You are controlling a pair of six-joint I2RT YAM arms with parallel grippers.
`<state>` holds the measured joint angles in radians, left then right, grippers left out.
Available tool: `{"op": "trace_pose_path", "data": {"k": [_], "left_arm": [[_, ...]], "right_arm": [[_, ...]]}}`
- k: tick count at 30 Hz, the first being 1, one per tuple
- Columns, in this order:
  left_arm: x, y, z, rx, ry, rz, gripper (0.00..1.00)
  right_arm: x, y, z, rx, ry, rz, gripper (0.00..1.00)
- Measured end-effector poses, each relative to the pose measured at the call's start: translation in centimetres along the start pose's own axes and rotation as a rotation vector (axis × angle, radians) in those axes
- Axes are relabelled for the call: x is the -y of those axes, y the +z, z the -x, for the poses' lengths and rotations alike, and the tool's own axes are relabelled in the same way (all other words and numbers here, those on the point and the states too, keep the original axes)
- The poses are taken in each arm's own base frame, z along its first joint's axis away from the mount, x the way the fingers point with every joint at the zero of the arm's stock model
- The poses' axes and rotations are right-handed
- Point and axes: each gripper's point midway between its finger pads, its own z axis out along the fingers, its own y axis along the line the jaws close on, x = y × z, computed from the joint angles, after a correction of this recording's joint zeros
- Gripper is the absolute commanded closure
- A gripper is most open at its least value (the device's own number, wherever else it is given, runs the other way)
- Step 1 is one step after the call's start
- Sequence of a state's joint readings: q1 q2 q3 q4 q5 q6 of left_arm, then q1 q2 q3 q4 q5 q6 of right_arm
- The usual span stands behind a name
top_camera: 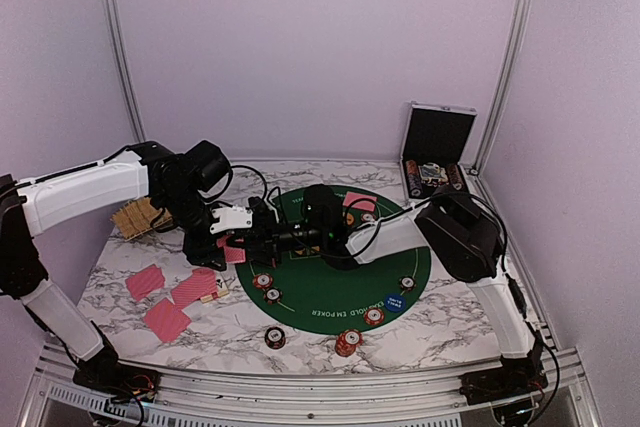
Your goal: Distribute texas hold em gaming equipment
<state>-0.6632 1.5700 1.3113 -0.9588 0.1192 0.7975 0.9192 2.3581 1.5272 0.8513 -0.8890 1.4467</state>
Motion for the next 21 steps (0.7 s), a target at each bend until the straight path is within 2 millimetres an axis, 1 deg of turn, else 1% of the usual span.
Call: {"op": "trace_pose_path", "data": {"k": [7,9,17,21], "left_arm": [[0.0,0.0,0.0,0.001,0.000,-0.001,0.42],[0.0,0.0,0.0,0.002,0.000,-0.002,0.42],[0.0,0.0,0.0,0.002,0.000,-0.002,0.42],[0.0,0.0,0.0,0.002,-0.003,-0.002,0.42]], "right_arm": [[0.1,0.1,-0.1,-0.002,-0.002,-0.005,0.60],[0.3,0.2,-0.3,-0.006,0.003,-0.010,0.58],[0.6,1.1,-1.2,-0.025,0.016,-0.032,0.57],[0.8,1.5,-1.1,-0.018,0.024,-0.050,0.57]]}}
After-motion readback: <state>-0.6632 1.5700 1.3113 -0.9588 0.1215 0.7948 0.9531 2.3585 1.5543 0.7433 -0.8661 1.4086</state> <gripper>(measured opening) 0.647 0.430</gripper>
